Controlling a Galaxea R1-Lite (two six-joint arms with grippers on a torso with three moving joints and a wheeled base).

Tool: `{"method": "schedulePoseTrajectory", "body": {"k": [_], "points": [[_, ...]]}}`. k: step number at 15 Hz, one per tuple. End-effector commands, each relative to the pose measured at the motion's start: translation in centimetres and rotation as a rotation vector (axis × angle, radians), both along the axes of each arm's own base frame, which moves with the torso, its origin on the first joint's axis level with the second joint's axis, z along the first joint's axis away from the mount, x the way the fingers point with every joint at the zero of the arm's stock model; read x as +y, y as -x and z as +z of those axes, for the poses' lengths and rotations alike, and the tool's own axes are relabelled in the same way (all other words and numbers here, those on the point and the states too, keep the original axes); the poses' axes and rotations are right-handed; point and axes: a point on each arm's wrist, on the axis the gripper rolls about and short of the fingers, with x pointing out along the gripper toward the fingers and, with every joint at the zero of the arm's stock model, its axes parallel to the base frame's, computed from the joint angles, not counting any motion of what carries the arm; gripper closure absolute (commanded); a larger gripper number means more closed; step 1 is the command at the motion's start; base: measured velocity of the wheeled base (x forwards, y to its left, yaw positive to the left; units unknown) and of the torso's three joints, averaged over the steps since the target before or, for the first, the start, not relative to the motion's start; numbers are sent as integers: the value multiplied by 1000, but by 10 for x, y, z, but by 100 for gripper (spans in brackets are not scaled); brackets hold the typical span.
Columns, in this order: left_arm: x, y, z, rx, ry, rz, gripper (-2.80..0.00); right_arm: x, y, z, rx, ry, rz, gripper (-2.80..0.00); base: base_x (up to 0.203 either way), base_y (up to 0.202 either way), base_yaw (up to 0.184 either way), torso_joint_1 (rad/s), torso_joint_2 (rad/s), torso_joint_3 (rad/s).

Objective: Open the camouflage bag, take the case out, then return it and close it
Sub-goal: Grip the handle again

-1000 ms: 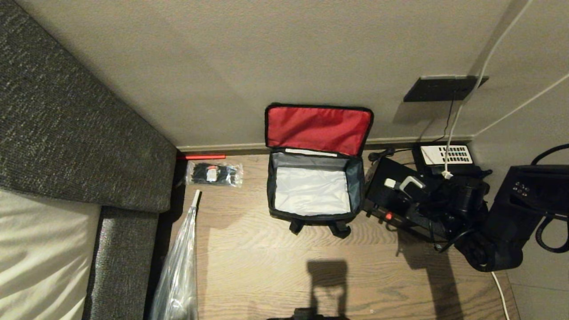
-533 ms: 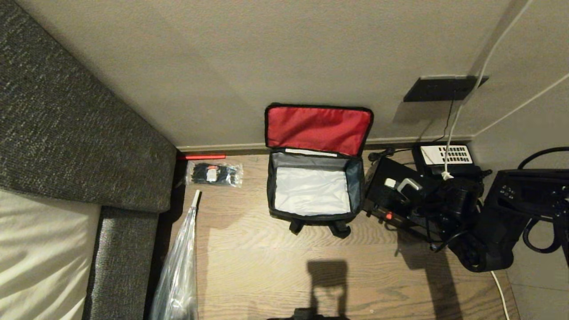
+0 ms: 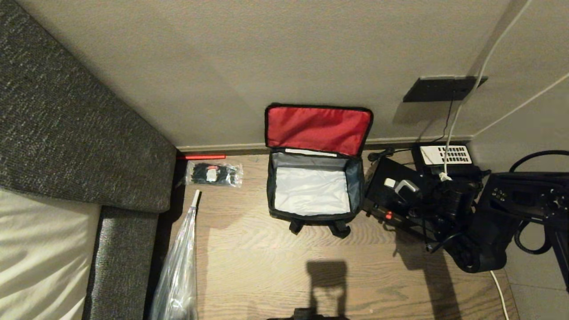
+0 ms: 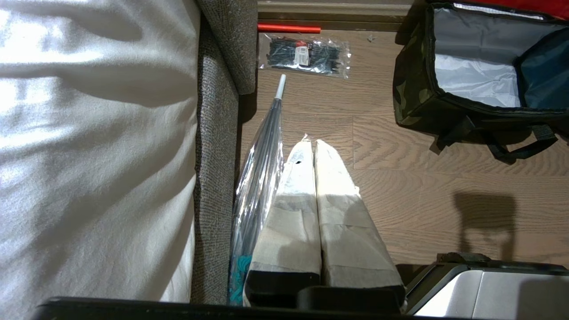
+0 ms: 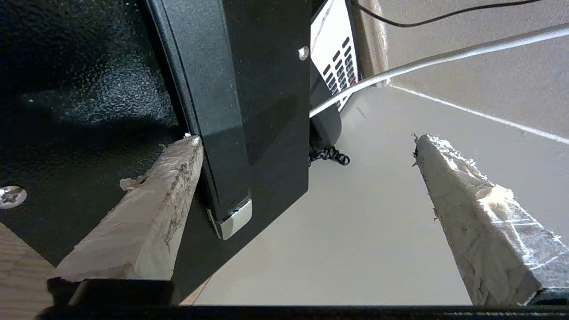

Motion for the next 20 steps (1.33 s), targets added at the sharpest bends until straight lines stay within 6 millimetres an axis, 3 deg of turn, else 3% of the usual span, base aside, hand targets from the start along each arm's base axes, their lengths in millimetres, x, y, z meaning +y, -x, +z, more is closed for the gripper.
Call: {"method": "schedulePoseTrajectory", "body": {"k": [1, 6, 14, 20], "points": [[0, 0, -1, 1, 0, 1, 0, 1, 1, 1, 3, 2, 3, -280, 0, 0, 0, 0, 0, 0], [0, 0, -1, 1, 1, 1, 0, 0, 4, 0, 9, 5, 3, -280, 0, 0, 0, 0, 0, 0], [0, 0, -1, 1, 0, 2, 0, 2, 11, 18, 3, 28, 15, -280, 0, 0, 0, 0, 0, 0], [0, 0, -1, 1, 2, 1, 0, 5, 4, 0, 19, 30, 14, -280, 0, 0, 0, 0, 0, 0]]}}
